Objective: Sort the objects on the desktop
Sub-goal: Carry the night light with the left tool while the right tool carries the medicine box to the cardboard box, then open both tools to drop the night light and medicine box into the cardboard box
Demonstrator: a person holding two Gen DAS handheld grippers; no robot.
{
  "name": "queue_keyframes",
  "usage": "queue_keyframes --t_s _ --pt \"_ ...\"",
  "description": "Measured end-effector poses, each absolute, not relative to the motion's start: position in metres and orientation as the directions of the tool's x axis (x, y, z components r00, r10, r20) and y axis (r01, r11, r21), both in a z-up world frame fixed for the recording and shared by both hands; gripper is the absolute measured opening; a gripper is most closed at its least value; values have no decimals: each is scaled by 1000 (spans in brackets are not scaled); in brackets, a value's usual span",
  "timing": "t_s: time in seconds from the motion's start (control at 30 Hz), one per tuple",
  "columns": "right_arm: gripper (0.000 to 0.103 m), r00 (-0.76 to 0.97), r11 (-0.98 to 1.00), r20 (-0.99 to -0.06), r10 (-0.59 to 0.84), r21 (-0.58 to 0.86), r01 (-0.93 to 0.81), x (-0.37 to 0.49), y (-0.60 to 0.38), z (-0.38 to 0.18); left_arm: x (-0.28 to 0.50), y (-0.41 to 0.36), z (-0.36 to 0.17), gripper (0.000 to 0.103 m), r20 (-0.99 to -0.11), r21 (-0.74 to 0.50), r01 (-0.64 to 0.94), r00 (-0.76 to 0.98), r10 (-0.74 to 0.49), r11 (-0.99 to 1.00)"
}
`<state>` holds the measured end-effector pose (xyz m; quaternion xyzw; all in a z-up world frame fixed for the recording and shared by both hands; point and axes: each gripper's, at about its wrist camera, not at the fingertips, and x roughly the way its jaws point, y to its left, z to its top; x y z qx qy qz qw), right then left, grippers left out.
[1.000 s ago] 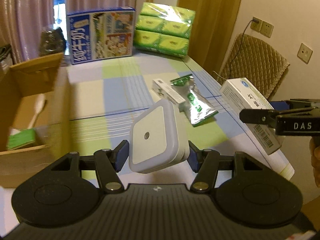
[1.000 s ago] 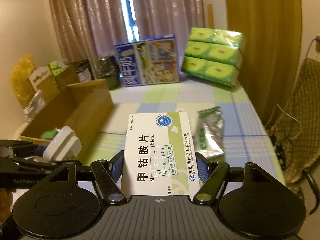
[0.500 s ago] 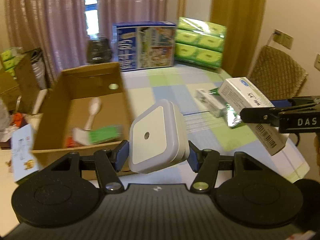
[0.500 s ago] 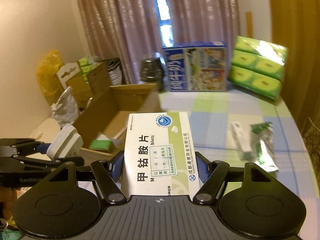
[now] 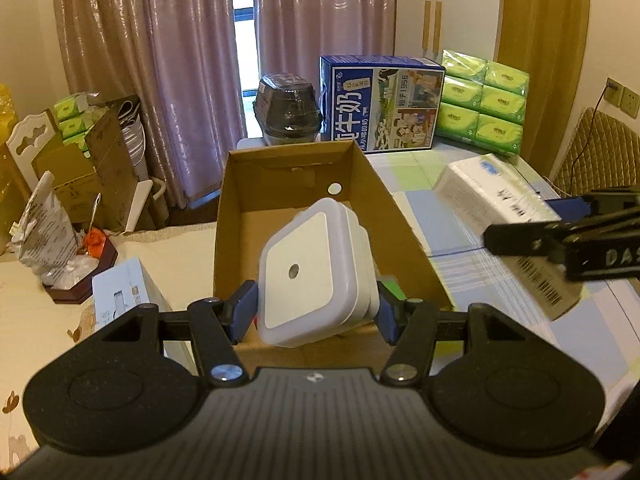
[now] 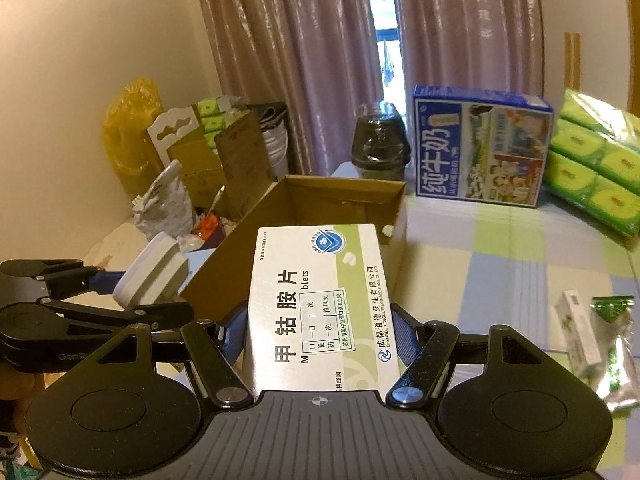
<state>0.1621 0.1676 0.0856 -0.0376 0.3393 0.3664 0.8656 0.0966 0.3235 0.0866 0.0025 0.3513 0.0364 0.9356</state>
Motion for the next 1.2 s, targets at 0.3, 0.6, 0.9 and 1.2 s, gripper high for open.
queue_keyframes --t_s 0.3,0.6,0.9,1.2 --pt "68 495 756 -639 589 220 -616 217 197 63 154 352 55 56 -677 3 -62 734 48 998" --pt "68 471 750 -652 595 238 -618 234 217 41 178 375 28 71 -674 0 -96 735 71 995" --pt "72 488 729 -606 629 240 -642 242 234 34 160 380 23 72 -671 -6 -108 738 76 994" --pt "84 507 742 -588 631 266 -615 237 194 37 144 374 19 73 -672 -7 -124 736 87 992"
